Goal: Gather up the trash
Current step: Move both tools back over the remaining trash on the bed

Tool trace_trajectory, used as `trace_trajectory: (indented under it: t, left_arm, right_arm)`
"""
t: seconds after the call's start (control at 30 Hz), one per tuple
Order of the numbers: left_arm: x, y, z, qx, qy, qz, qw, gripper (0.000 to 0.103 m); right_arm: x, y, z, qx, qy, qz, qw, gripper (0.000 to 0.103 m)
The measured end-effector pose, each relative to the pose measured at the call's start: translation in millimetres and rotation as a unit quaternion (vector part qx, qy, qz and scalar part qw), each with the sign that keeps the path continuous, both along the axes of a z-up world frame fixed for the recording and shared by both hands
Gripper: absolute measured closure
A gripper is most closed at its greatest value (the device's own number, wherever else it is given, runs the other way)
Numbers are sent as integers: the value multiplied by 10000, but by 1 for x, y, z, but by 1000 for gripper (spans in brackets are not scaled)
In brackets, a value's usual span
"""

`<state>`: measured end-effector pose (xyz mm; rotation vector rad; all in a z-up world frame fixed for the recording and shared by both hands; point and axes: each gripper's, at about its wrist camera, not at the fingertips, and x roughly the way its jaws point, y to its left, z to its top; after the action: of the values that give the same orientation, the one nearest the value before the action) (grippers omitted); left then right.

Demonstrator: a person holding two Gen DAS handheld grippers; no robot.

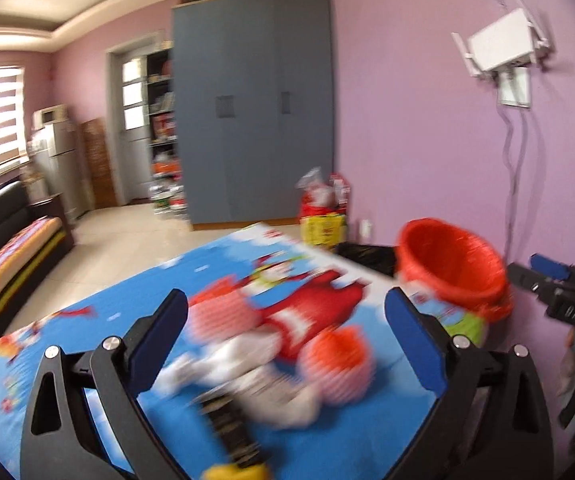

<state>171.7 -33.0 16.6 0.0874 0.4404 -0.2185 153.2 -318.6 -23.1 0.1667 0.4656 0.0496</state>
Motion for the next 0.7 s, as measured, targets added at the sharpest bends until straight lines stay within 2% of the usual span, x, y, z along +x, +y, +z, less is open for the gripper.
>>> trace_trajectory:
  t: [0.2, 0.37, 0.57, 0.63, 0.7]
  left_arm:
    - [-45, 88, -19, -20, 97, 836, 9965, 7]
    - [-70, 143, -46, 95, 391, 1473, 9883, 7]
    - [-87, 183, -78, -330, 705, 1774, 9810, 7]
    - [-85, 180, -84, -294, 701, 1793, 9808, 7]
    - [-84, 174, -89, -64, 527, 1787, 9825, 7]
  right_arm:
    - [-9, 69, -5, -218, 202, 592, 9978, 18]
    - [-12, 120, -16, -436, 372, 1035, 9930, 18]
    - [-9, 163, -38, -505, 650, 1345, 9875, 18]
    - [-9, 172, -47, -502, 722, 1410, 9861, 18]
    - [-5, 180, -55, -516, 812, 1476, 9844, 18]
